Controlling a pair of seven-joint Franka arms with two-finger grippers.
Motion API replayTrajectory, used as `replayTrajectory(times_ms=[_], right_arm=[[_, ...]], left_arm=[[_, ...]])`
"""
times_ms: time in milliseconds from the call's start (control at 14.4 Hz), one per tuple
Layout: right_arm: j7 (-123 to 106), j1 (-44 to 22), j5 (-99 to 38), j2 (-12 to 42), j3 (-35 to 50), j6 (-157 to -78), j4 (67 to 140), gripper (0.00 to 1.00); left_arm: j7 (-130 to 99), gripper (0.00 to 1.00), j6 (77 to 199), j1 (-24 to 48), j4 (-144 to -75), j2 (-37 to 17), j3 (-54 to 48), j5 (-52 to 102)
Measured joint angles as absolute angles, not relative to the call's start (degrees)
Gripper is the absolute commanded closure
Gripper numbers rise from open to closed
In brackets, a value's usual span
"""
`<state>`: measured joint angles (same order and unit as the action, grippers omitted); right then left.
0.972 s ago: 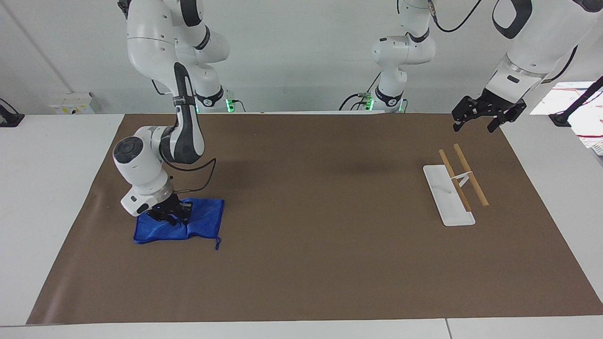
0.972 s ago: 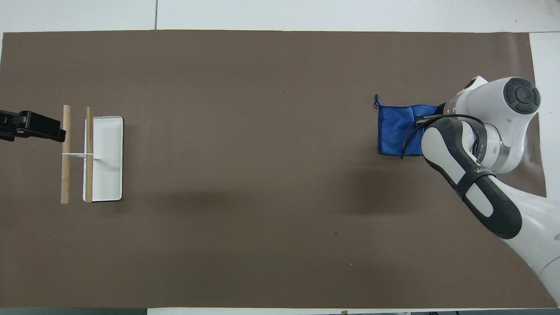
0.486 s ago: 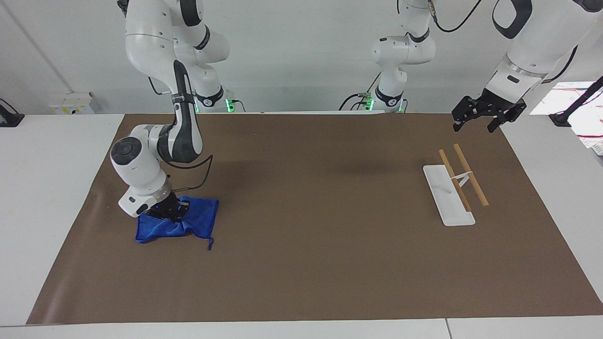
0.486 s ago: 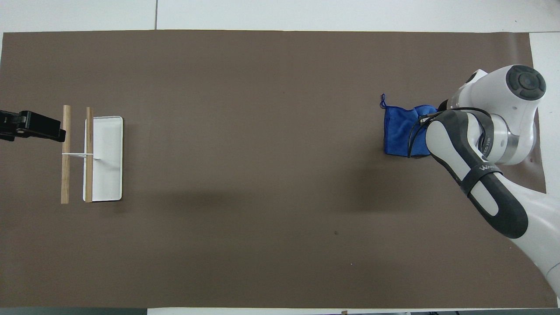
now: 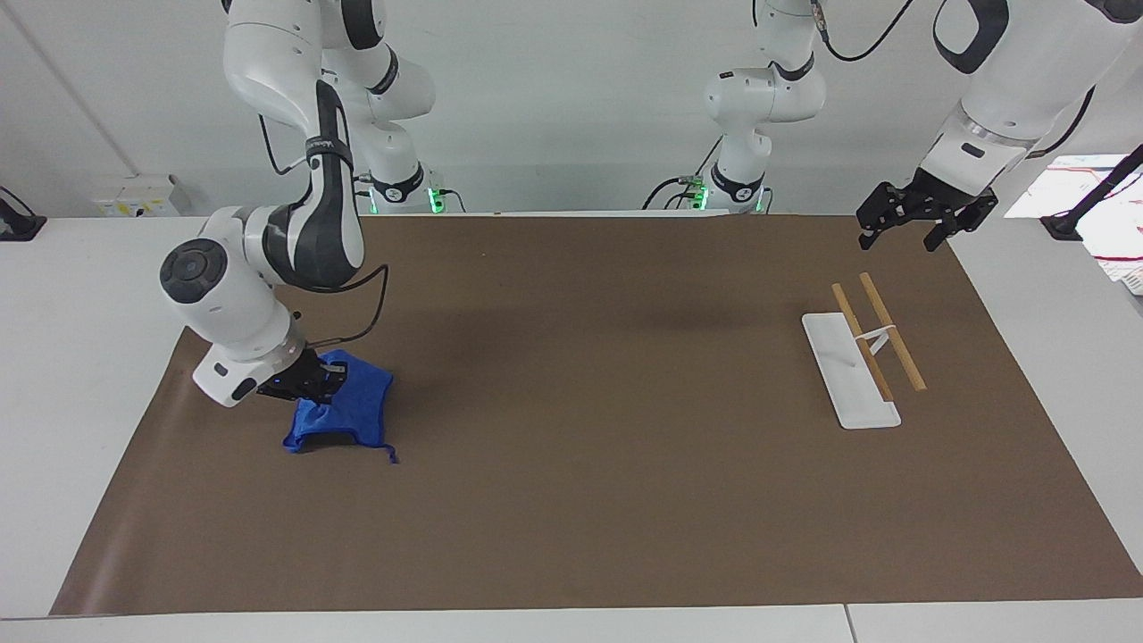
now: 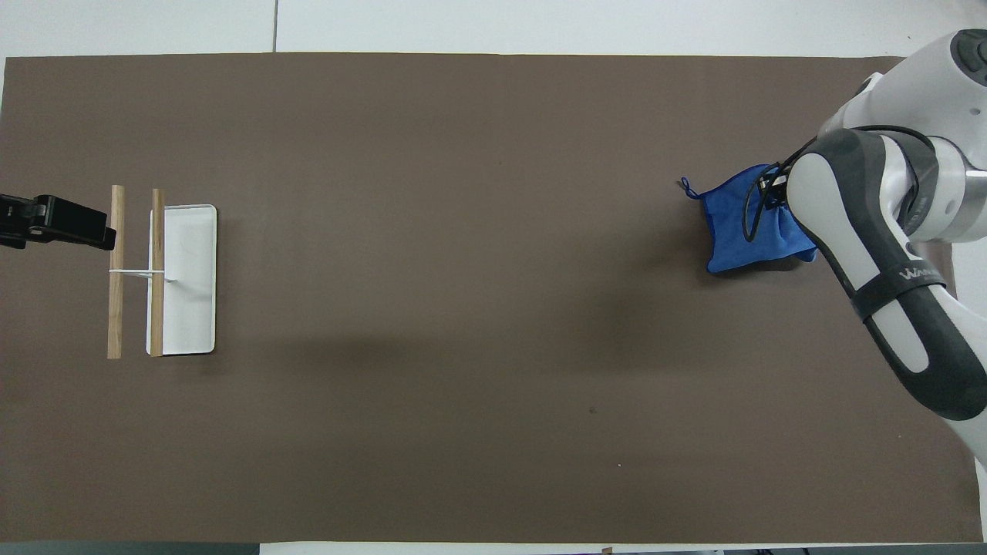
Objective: Right arm passes towel to left arm to hang
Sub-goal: 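Lift the towel with the right gripper while the left gripper reaches forward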
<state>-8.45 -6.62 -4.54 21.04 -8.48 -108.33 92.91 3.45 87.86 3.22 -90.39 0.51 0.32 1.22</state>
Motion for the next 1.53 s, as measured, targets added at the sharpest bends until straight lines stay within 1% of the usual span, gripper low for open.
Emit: replayTrajectory(times_ms=[139,347,625,833,1042,1181,1319,1528], right_arm=[[-4.0,-8.1,-4.6,20.5,-8.4,-102.4,88.5,1.0],[6.7,-13.0,-5.8,19.7,-8.1,-96.0,83.0,1.0],[26.0,-18.8,-15.9,19.5,-7.4,-94.9,80.8,1.0],[40.1,-22.6,-22.5,19.6,-7.2,-98.4,80.2,1.0],[54.4,-30.0,-23.7,19.7,-7.1,-105.1,79.9,1.0],[63.9,-34.4,-23.7,19.8,-6.7,-109.4,79.8,1.0],[71.6,-36.3,-24.3,20.0,-5.5,-113.2,79.7,1.0],[79.6,-36.5,-28.5,20.5,-3.7,-119.5,79.8,1.0]], left_arm=[[3.4,0.0,87.9,3.2,-90.4,0.5,0.3,1.2],[3.4,0.0,87.9,3.2,-90.4,0.5,0.3,1.2],[3.4,0.0,87.9,3.4,-90.4,0.5,0.1,1.2],[3.3,0.0,87.8,3.4,-90.5,0.5,0.0,1.2],[-1.1,0.0,88.0,3.7,-91.4,0.6,-0.2,1.8],[-7.1,0.0,89.0,4.7,-92.7,0.8,-0.4,4.7],[-15.0,0.0,91.7,5.9,-94.9,0.8,-0.5,8.9],[-27.4,0.0,98.5,8.2,-100.2,0.9,-0.7,15.7]])
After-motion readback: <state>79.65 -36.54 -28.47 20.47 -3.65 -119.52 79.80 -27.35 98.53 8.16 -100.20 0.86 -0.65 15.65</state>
